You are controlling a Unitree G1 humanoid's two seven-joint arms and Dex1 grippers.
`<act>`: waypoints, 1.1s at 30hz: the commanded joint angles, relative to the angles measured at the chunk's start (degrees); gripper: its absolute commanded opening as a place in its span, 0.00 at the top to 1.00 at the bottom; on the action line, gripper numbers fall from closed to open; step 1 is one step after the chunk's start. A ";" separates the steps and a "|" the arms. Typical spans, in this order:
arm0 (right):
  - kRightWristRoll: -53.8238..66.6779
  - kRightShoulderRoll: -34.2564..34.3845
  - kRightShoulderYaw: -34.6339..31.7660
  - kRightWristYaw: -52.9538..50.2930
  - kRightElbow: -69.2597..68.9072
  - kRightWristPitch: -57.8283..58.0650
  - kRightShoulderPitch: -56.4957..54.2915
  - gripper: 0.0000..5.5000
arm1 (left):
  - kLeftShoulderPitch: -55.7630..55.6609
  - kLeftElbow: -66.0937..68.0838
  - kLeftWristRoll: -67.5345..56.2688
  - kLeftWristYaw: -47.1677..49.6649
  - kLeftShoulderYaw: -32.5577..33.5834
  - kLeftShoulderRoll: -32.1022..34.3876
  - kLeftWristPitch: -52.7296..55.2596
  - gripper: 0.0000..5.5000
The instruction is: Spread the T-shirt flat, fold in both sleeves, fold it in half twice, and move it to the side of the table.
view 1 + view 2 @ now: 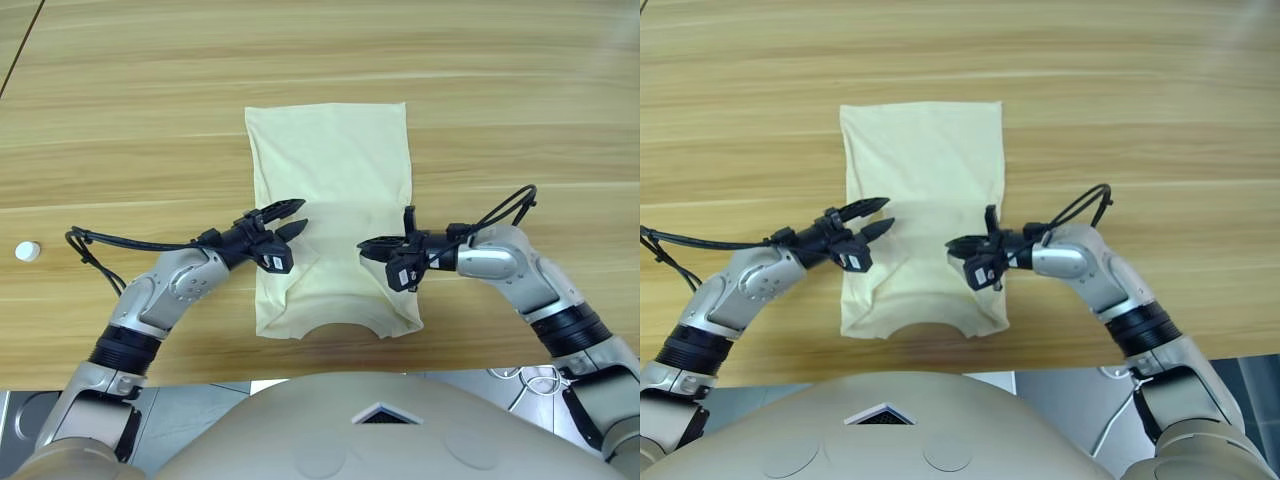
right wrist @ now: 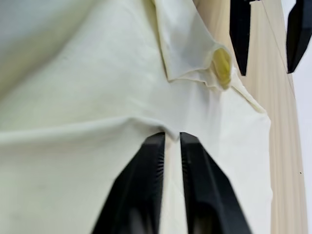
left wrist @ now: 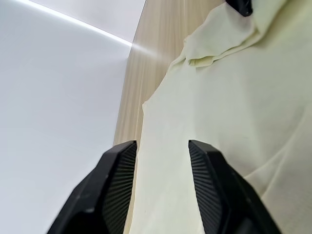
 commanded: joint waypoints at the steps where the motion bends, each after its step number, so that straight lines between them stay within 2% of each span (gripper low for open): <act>1: 2.01 0.04 0.35 1.53 -0.54 0.88 -0.10 0.77 | 0.44 -0.45 -0.86 -0.99 -0.50 0.16 -0.02 0.64; 9: 12.29 0.15 -3.66 2.08 -6.03 3.83 -0.05 0.51 | 0.95 -3.75 -10.42 -4.98 1.32 1.37 -0.63 0.64; 12: 12.94 -4.87 -9.99 1.28 -5.83 4.44 0.32 0.41 | 2.60 -6.47 -13.65 -8.13 3.46 4.91 0.26 0.64; 15: 12.41 -14.31 -18.93 2.37 -5.42 4.36 3.71 0.33 | 6.31 -9.82 -15.19 -12.65 9.09 12.70 1.85 0.64; 19: 12.22 -22.86 -24.86 4.63 -5.96 1.50 15.87 0.17 | 17.24 -13.42 -21.08 -22.04 13.92 23.88 1.74 0.51; 23: 13.45 -25.64 -25.36 6.74 -9.56 -1.56 25.78 0.05 | 25.41 -14.93 -21.17 -25.66 16.66 27.78 1.90 0.40; 27: 13.83 -25.80 -23.16 8.09 -11.54 -4.79 30.39 0.04 | 31.13 -17.45 -22.63 -27.69 13.80 27.55 -1.36 0.37; 33: 13.44 -24.93 -20.07 9.01 -13.18 -5.40 30.47 0.04 | 30.02 -18.29 -22.67 -29.40 11.73 26.48 -0.85 0.37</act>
